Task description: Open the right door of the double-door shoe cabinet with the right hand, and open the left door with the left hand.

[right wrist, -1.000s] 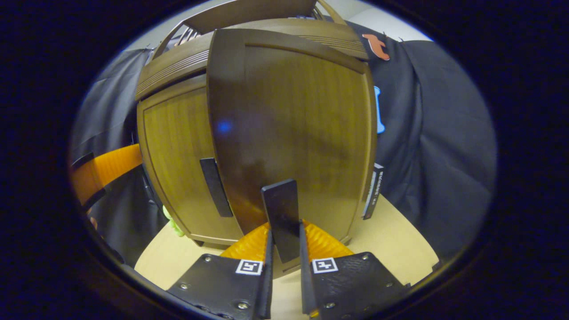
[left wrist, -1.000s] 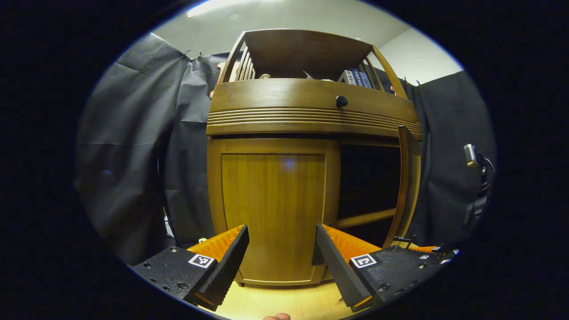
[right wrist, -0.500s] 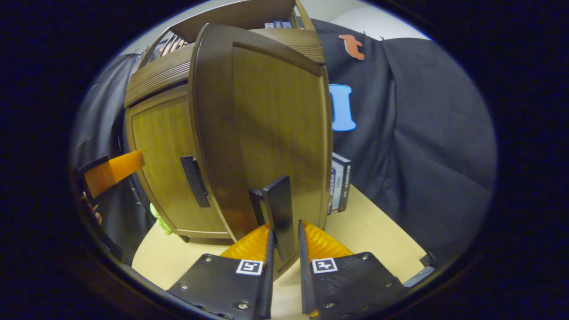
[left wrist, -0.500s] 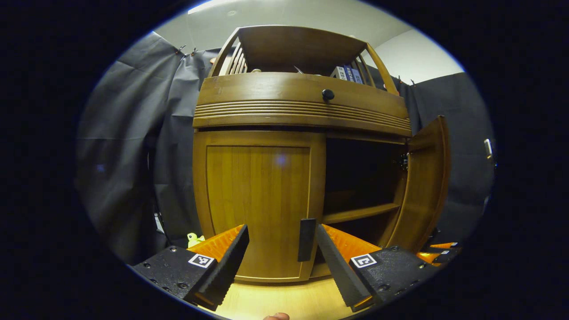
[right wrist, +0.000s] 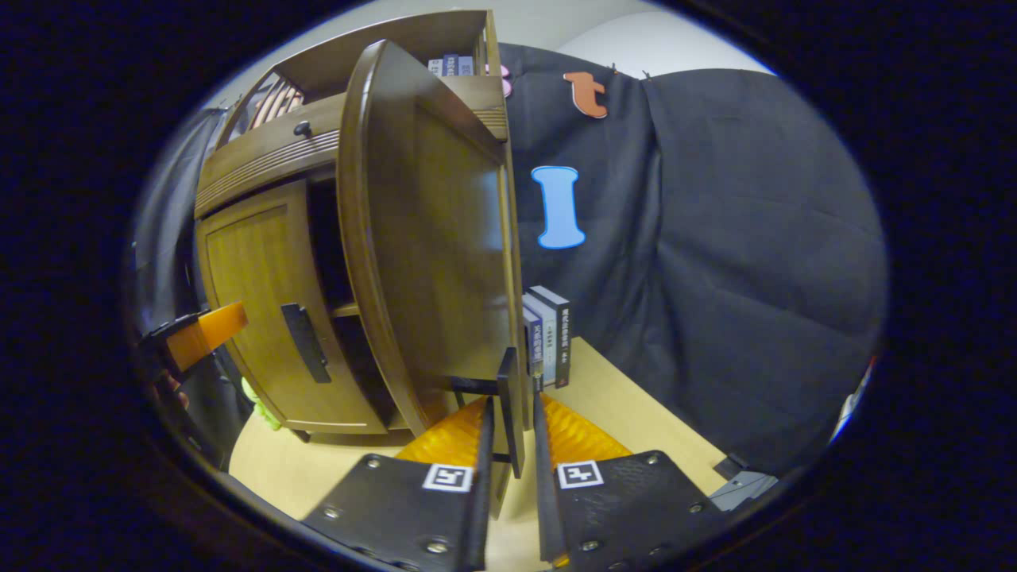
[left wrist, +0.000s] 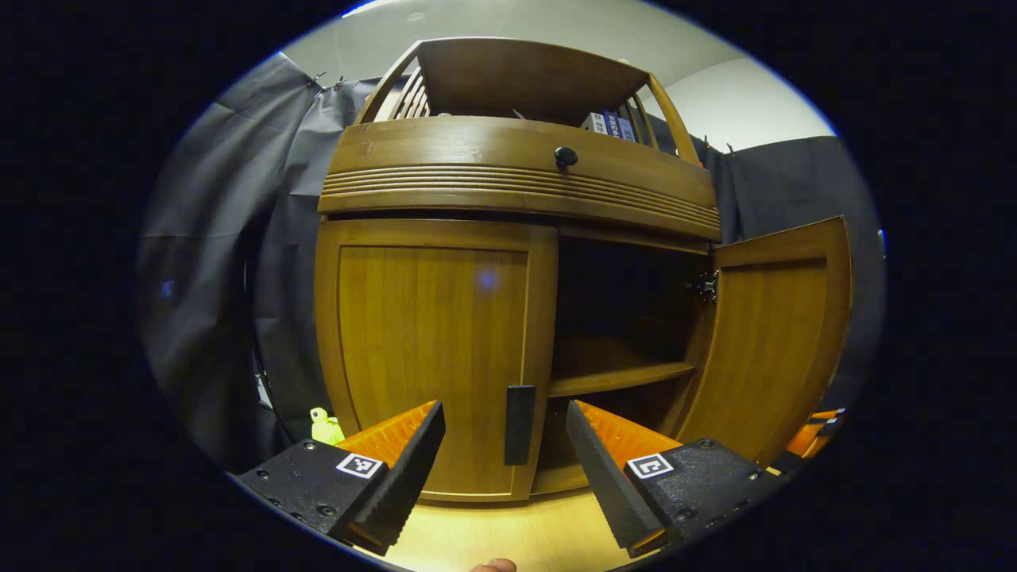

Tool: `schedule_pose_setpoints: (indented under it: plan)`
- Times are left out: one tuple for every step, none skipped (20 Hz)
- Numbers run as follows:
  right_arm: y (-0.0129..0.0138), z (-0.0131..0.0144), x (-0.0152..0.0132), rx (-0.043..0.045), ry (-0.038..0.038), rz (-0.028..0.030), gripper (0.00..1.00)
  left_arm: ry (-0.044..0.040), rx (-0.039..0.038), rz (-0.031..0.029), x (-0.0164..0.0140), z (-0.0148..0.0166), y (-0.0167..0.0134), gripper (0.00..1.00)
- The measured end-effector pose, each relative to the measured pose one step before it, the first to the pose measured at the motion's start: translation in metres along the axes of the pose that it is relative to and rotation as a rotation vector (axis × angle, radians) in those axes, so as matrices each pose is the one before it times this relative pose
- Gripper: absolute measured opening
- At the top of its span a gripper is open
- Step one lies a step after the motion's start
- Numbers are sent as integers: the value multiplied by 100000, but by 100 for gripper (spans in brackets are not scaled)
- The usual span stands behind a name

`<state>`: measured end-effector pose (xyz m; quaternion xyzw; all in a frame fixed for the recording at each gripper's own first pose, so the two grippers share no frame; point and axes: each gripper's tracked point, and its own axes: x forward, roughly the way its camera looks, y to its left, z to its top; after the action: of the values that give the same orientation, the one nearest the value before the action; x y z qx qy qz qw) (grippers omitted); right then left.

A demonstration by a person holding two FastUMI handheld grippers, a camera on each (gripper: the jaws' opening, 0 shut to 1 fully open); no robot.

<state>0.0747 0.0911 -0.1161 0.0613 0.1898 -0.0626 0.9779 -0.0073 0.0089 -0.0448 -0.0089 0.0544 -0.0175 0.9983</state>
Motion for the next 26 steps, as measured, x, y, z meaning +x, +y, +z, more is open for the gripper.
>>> schedule_pose_setpoints:
  plan:
    - [-538,301,-261,48,-220,-629,19,-25,104,-501,-14,-78,-219,96]
    - [-490,-237,393,57,125,-570,19,-28,44,-369,142,1,-77,96]
    - [-389,26,92,119,469,-271,19,65,-132,-513,104,-115,-165,96]
    - [-208,10,-59,84,468,367,19,271,-191,-731,163,-83,-191,96]
    - [-232,43,-61,-354,272,155,19,250,91,-417,274,-719,32,96]
    - [-403,20,21,-886,1,-403,19,193,275,-96,89,-64,-21,96]
    - [-414,163,-122,-858,-36,-791,19,207,264,-114,61,-202,82,92]
    - [-459,57,-125,-336,-242,-1008,19,152,143,-66,193,-59,24,92]
    - [-463,235,-165,318,-303,-1040,19,49,264,7,189,-140,116,96]
    - [-367,3,-83,609,-53,-998,19,41,270,80,355,61,105,92]
    - [-548,39,-115,856,-132,-1158,19,165,276,96,343,-71,77,92]
    - [-577,44,-109,969,-119,-1547,19,444,311,483,350,-54,206,96]
    - [-453,84,-115,617,-23,-1348,19,444,134,176,160,-228,121,92]
    - [-619,-1,-108,558,-190,-1903,19,279,-73,-98,703,650,-211,96]
    - [-719,137,-148,464,-427,-2033,19,224,-45,5,254,-73,4,96]
    - [-699,56,-199,500,-455,-2164,19,130,67,-62,328,-18,35,96]
    - [-778,147,-113,491,-460,-2313,19,364,225,-258,330,-200,-58,96]
    - [-829,-25,-70,347,-382,-2384,19,533,354,-86,352,-143,-73,96]
    - [-837,102,-124,529,-223,-2340,19,475,313,43,331,-241,34,96]
    - [-601,70,-202,1314,-316,-628,19,383,117,-38,417,-69,-25,96]
    - [-142,3,-74,2098,140,-421,19,663,264,-163,357,-172,79,96]
    - [-330,53,-69,1305,-79,-951,19,685,349,348,279,-177,191,96]
    - [-153,114,-35,178,-317,-592,20,335,165,294,402,-156,31,96]
    - [-97,-34,-5,-561,-425,-566,19,149,188,585,381,-73,140,96]
    - [45,148,-86,-689,-414,-95,20,-70,265,345,299,-49,174,96]
    - [206,10,-152,-656,-246,21,20,-111,439,141,408,19,152,96]
